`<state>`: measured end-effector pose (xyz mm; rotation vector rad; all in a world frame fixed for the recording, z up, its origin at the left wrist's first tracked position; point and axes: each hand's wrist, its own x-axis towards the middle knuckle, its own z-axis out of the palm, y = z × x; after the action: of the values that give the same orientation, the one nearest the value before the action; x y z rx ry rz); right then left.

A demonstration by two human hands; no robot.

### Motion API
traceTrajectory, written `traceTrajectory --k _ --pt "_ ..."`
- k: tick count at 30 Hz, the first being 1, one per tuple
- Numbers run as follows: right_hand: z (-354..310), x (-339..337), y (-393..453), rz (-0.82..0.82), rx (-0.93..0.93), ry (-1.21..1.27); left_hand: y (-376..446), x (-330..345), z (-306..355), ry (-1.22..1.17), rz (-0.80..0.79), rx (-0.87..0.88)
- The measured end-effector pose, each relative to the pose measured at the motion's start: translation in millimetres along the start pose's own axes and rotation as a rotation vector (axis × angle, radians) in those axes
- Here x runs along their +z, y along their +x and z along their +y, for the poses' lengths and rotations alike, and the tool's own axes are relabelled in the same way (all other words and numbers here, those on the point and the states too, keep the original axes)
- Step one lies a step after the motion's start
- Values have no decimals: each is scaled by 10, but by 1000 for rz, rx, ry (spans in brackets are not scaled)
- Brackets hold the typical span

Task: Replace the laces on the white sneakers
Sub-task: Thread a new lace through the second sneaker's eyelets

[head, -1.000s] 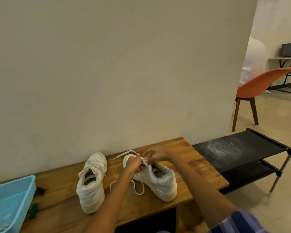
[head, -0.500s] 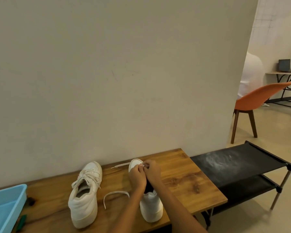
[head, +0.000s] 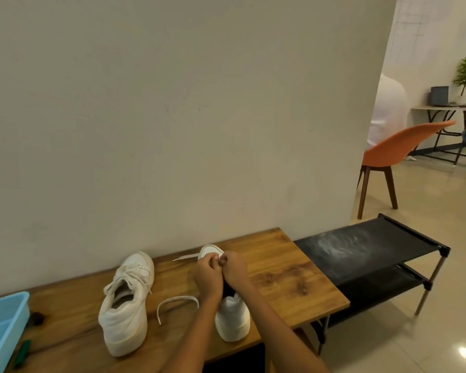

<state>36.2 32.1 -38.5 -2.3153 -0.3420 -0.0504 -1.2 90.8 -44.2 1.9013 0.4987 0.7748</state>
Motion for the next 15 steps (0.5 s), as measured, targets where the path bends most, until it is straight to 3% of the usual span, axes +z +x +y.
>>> traceTrajectory --k 6,10,15 --pt "43 -3 -82 135 52 371 2 3 25 -66 -4 -9" --pt "54 -40 -142 65 131 840 36 31 -50 -122 -22 -72" --pt "91 -65 -124 -27 51 782 46 51 -64 -117 -40 -122"
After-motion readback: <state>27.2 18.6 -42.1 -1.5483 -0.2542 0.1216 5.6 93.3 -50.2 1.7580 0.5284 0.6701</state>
